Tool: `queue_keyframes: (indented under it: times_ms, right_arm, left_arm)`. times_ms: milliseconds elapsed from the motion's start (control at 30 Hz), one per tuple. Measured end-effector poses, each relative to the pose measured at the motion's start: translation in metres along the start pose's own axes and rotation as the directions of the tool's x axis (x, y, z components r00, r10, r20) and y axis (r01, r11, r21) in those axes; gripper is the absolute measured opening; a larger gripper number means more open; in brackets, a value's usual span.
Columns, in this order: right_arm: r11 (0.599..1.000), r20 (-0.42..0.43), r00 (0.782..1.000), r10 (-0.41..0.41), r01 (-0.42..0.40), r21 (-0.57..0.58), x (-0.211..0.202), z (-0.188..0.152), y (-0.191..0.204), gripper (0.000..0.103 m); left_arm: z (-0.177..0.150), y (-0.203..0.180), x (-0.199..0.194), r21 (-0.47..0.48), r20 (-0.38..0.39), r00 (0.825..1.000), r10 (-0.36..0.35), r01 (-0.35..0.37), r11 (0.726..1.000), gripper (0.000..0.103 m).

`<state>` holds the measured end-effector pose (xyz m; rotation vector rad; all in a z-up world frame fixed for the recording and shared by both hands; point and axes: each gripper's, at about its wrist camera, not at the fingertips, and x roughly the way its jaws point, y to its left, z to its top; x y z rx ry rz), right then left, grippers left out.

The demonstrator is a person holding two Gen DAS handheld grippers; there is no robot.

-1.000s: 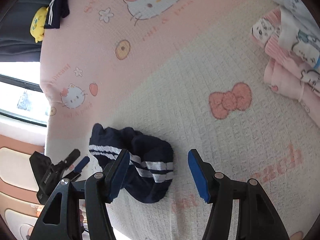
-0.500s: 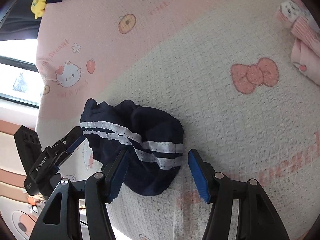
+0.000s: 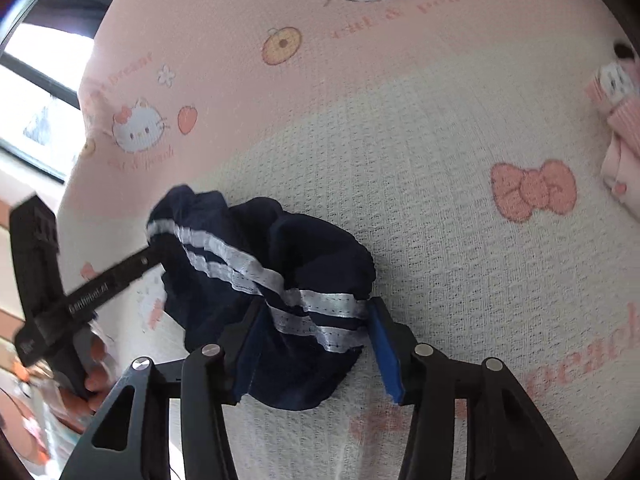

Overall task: Fold clothes
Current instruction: 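Grasp the striped trim with both grippers and lift the garment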

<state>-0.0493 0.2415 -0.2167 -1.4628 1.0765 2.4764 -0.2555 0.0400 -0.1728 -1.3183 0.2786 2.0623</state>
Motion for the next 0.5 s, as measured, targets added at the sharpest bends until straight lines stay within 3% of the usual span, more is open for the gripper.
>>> queue_keyframes:
  times_ms: [67,167,267,500]
  right_arm:
    - [0.998,0.005,0.999,-0.033,0.033,-0.049,0.0,-0.001,0.006,0.04]
    - [0.989,0.015,0.997,-0.082,0.083,-0.123,0.001,-0.002,0.016,0.038]
    - [0.991,-0.002,0.998,-0.065,0.064,-0.12,-0.001,0.001,0.016,0.038]
    - [0.998,0.03,0.997,0.066,-0.065,-0.023,-0.015,0.009,0.001,0.039]
  left_arm:
    - [-0.002,-0.001,-0.001,0.007,0.019,0.999,0.031,-0.032,0.999,0.016]
    - [-0.003,-0.006,-0.006,0.017,0.054,0.996,0.067,-0.068,0.998,0.014]
    - [-0.003,-0.01,-0.01,0.04,0.076,0.992,0.105,-0.108,0.993,0.011]
    - [0.001,-0.009,-0.025,0.049,0.104,0.983,0.15,-0.156,0.987,0.01]
